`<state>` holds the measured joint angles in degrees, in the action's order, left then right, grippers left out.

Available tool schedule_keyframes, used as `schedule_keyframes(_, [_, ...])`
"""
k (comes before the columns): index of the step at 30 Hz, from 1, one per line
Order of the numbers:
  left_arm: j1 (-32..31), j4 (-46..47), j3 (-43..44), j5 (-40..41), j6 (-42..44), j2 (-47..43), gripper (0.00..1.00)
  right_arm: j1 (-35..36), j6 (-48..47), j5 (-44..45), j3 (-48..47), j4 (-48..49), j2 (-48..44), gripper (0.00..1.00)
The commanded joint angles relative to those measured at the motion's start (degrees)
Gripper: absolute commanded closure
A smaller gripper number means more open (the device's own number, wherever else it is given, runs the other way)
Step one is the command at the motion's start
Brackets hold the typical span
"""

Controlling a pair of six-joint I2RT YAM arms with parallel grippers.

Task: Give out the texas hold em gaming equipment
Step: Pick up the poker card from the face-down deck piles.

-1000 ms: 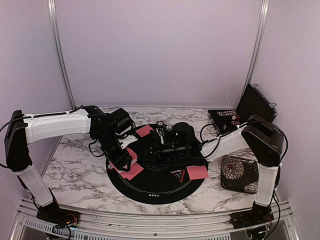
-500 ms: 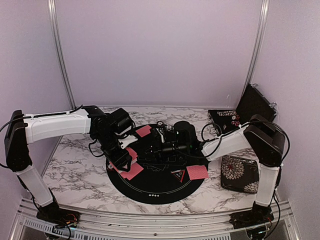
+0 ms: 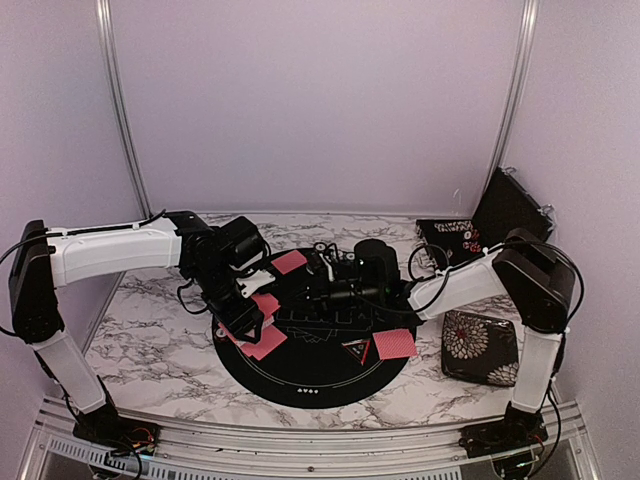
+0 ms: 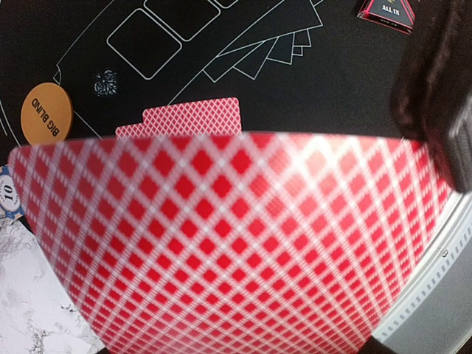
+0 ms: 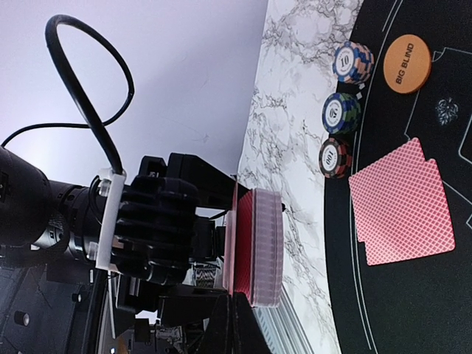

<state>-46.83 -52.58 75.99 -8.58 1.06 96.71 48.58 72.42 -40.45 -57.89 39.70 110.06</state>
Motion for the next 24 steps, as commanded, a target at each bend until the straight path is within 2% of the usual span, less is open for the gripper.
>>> schedule_keyframes(1, [0.1, 0.5, -0.3, -0.8, 0.1, -1.1, 0.45, 0.0, 0.4, -0.5, -0.3, 1.8, -1.3, 1.0])
schedule_keyframes(14, [0.2, 0.5, -0.3, -1.1, 0.2, -1.1, 0.45, 0.5, 0.4, -0.6, -0.3, 1.7, -0.1, 0.92])
schedule_keyframes(24, [0.1, 0.5, -0.3, -1.1, 0.2, -1.1, 0.45, 0.7, 0.4, -0.7, -0.2, 2.0, 1.0, 0.91])
